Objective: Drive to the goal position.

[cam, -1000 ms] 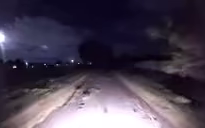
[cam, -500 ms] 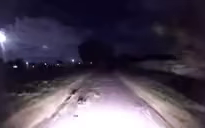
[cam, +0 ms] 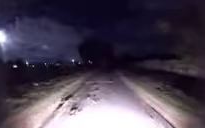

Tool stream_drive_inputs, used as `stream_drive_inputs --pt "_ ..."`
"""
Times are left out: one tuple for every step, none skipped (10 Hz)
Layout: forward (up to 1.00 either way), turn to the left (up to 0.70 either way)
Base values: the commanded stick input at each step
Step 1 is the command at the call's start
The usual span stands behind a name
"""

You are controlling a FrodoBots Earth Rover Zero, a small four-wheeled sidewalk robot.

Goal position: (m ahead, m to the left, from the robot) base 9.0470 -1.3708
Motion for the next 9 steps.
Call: stream_drive_inputs --pt "0.85 0.0" --pt "0.85 0.0" --pt "0.85 0.0" --pt "0.85 0.0" --pt "0.85 0.0" --pt "0.85 0.0" --pt "0.85 0.0" --pt "0.85 0.0" --pt "0.85 0.0"
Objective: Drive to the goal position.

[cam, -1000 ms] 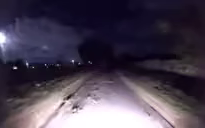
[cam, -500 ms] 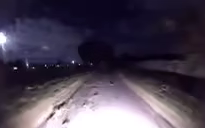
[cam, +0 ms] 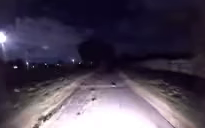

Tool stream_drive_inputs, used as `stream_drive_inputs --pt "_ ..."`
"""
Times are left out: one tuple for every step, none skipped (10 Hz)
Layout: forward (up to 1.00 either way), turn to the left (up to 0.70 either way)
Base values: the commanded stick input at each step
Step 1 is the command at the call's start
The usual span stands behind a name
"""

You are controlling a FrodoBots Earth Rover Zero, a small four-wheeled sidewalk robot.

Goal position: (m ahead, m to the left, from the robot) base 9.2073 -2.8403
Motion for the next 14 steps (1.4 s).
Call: stream_drive_inputs --pt "0.85 0.0" --pt "0.85 0.0" --pt "0.85 0.0" --pt "0.85 0.0" --pt "0.85 0.0" --pt "0.85 0.0" --pt "0.85 0.0" --pt "0.85 0.0" --pt "0.85 0.0" --pt "0.85 0.0" --pt "0.85 0.0" --pt "0.85 0.0" --pt "0.85 0.0" --pt "0.85 -0.02"
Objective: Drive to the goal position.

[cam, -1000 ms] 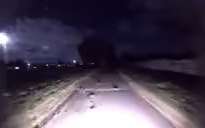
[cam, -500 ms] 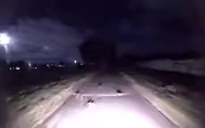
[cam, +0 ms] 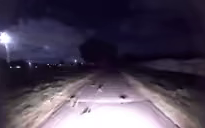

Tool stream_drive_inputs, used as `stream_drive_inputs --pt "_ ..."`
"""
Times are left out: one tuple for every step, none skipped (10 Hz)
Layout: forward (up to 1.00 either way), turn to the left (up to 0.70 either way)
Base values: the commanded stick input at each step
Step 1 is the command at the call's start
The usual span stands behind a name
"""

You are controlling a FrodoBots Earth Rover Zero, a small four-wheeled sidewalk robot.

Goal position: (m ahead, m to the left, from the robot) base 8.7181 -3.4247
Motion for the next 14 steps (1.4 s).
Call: stream_drive_inputs --pt "0.85 -0.04" --pt "0.85 -0.06" --pt "0.85 -0.09" --pt "0.85 -0.11" --pt "0.85 -0.13" --pt "0.85 -0.14" --pt "0.85 -0.08" --pt "0.85 -0.01" --pt "0.85 0.0" --pt "0.85 0.0" --pt "0.85 0.0" --pt "0.85 0.0" --pt "0.85 0.0" --pt "0.85 0.0"
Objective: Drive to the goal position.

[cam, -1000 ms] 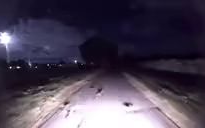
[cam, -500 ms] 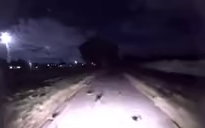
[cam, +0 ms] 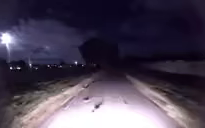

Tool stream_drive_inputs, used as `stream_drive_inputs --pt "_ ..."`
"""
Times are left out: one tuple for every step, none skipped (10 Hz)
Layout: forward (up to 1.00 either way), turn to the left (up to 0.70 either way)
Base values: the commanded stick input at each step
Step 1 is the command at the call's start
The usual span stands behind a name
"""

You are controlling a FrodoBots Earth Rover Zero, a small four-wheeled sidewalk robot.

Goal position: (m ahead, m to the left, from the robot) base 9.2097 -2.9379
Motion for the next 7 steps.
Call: stream_drive_inputs --pt "0.85 0.0" --pt "0.85 0.0" --pt "0.85 0.0" --pt "0.85 0.0" --pt "0.85 0.0" --pt "0.85 0.0" --pt "0.85 0.0"
